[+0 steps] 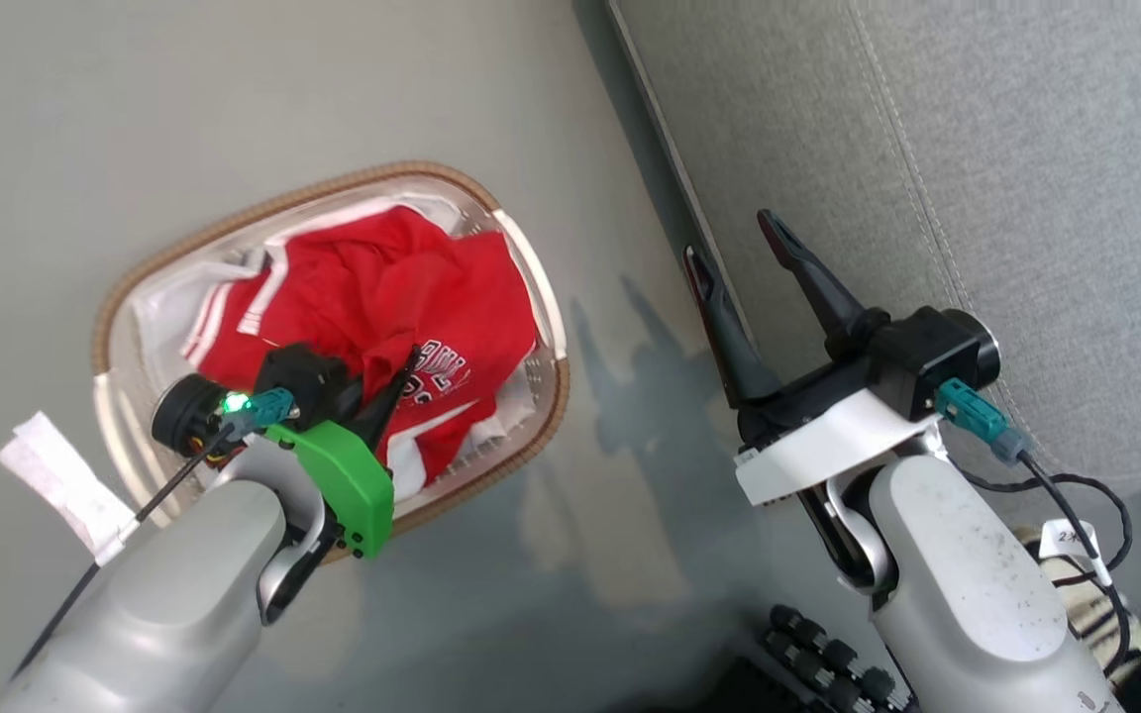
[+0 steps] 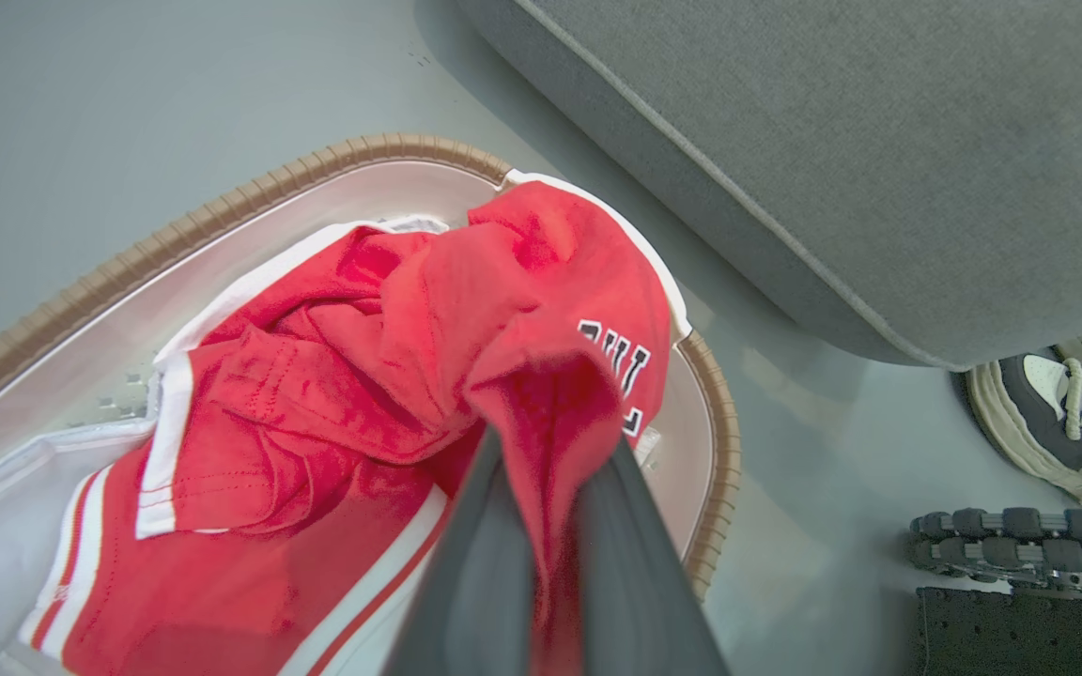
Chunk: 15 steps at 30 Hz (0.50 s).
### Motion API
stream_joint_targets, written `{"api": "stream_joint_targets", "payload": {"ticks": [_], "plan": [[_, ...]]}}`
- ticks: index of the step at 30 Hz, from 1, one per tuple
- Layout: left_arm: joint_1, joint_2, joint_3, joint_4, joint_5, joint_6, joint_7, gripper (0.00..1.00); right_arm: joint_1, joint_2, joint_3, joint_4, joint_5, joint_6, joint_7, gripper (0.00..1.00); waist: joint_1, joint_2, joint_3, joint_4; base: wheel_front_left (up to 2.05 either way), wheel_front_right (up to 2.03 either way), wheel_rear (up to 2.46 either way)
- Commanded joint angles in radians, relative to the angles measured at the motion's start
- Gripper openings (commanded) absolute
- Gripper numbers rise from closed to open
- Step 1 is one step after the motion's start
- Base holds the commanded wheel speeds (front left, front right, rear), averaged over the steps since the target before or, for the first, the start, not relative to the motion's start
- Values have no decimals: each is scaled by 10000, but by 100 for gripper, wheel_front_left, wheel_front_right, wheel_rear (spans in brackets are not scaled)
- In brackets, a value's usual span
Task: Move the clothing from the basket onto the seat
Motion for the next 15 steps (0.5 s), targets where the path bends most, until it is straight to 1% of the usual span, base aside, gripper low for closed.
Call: {"api": "stream_joint_targets", "payload": {"ticks": [1,10,15], "plan": [[347,-108,318,-153,173,-34,-3,0,235,-45,-55,127,-106,0,-48,100,0,-1,-956,650,0,0,0],[1814,-467,2623,-1035,979,-34,-8,0,837,-45,-133,713,-292,1,-47,100,0,-1,-2483,1197,0,0,0],[2466,-702,3593,-1711,1491,-34,-5,0,1282,-45,-145,961,-399,1,-48,100,0,-1,-3311,1516,0,0,0]]}}
